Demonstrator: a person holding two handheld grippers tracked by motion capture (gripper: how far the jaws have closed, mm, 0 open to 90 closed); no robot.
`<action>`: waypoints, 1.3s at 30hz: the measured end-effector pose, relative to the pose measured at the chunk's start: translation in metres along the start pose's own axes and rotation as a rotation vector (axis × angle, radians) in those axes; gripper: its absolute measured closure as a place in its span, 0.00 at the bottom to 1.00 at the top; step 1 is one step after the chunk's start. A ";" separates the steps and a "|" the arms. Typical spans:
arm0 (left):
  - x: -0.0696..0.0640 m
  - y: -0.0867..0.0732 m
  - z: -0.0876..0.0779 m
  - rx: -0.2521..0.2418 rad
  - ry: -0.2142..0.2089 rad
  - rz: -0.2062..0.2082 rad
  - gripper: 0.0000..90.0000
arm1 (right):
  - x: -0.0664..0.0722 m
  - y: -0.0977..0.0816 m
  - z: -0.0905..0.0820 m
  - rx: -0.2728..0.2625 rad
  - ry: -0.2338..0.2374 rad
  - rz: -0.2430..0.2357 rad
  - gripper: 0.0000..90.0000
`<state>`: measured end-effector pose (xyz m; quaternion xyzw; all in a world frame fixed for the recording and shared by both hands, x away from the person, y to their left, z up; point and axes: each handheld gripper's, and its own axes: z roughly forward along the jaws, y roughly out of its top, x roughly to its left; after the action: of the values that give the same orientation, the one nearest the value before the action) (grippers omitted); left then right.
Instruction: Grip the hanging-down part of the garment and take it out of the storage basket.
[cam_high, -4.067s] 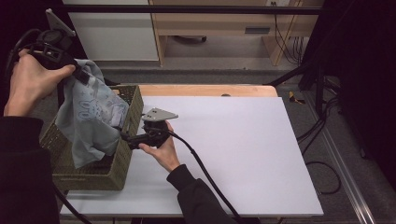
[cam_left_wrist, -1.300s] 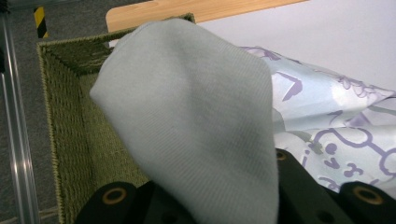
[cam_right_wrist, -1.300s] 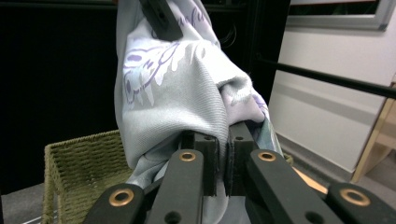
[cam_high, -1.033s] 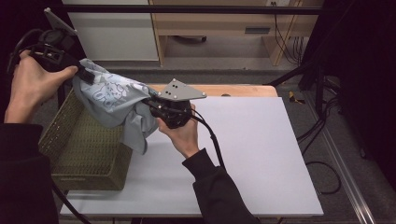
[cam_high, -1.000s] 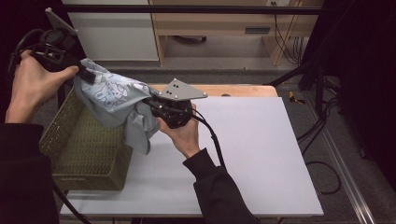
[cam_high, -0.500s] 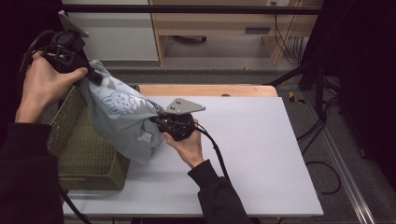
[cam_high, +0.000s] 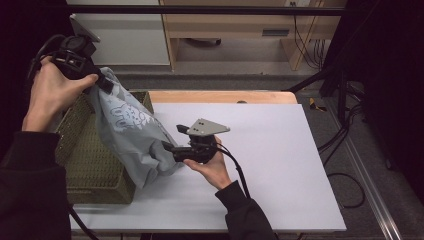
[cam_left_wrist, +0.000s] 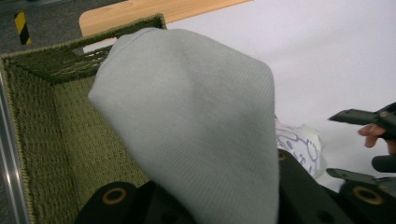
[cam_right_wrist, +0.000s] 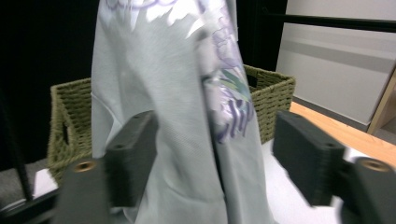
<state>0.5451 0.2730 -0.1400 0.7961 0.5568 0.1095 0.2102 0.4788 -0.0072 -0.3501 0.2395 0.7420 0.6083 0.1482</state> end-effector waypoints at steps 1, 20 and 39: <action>0.000 0.000 0.000 -0.001 0.002 0.000 0.91 | -0.001 -0.001 -0.005 -0.004 -0.003 0.004 0.27; -0.003 -0.002 0.001 -0.010 -0.008 0.002 0.91 | -0.031 -0.043 -0.110 -0.052 -0.257 0.042 0.04; 0.004 -0.004 0.001 -0.009 -0.016 -0.010 0.91 | -0.036 -0.086 -0.176 -0.072 -0.394 0.093 0.01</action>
<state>0.5437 0.2774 -0.1432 0.7932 0.5586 0.1046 0.2187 0.4042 -0.1855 -0.3985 0.3824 0.6645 0.5822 0.2706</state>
